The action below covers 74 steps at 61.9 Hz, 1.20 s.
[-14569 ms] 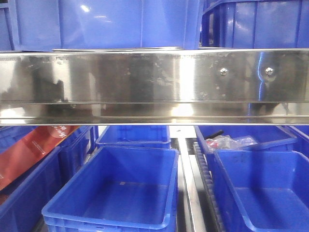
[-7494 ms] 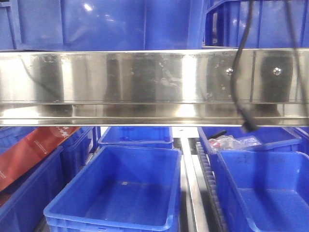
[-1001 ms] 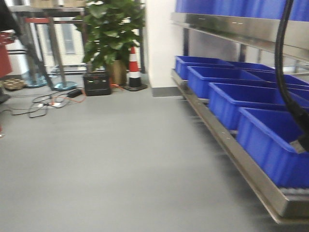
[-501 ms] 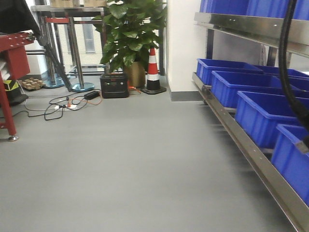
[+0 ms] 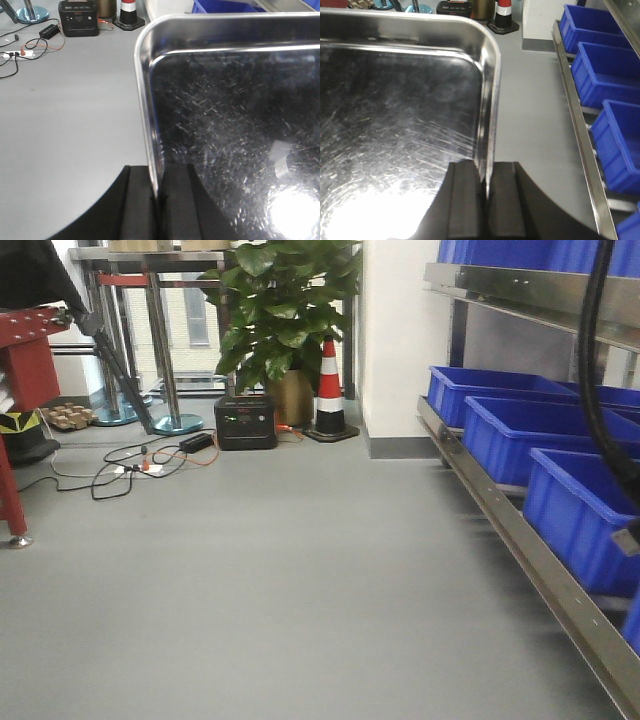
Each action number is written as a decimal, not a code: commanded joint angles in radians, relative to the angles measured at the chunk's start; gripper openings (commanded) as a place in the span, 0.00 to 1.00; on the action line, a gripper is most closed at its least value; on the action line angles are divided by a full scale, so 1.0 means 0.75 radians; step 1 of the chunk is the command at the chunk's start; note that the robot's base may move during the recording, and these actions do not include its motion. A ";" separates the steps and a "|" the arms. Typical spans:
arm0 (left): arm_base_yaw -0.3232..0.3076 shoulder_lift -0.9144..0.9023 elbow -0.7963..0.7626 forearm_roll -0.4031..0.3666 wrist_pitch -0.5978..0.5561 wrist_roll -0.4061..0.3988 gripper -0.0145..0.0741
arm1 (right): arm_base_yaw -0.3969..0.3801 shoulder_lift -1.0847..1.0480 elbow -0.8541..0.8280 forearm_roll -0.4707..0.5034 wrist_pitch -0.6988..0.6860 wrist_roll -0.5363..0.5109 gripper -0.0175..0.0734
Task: Stack silver trays without gaps
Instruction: 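Drive the base past the plant toward the second shelf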
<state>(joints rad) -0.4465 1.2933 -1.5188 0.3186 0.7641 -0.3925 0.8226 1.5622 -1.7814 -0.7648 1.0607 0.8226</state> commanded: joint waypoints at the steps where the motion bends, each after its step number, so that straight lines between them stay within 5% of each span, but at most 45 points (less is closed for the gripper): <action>1: -0.018 -0.011 -0.005 -0.033 -0.074 0.024 0.14 | 0.008 -0.001 -0.001 -0.021 -0.088 -0.024 0.12; 74: -0.018 -0.011 -0.005 -0.033 -0.074 0.024 0.14 | 0.008 -0.001 -0.001 -0.021 -0.099 -0.024 0.12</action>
<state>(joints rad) -0.4465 1.2933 -1.5188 0.3186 0.7641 -0.3925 0.8226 1.5622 -1.7814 -0.7648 1.0587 0.8226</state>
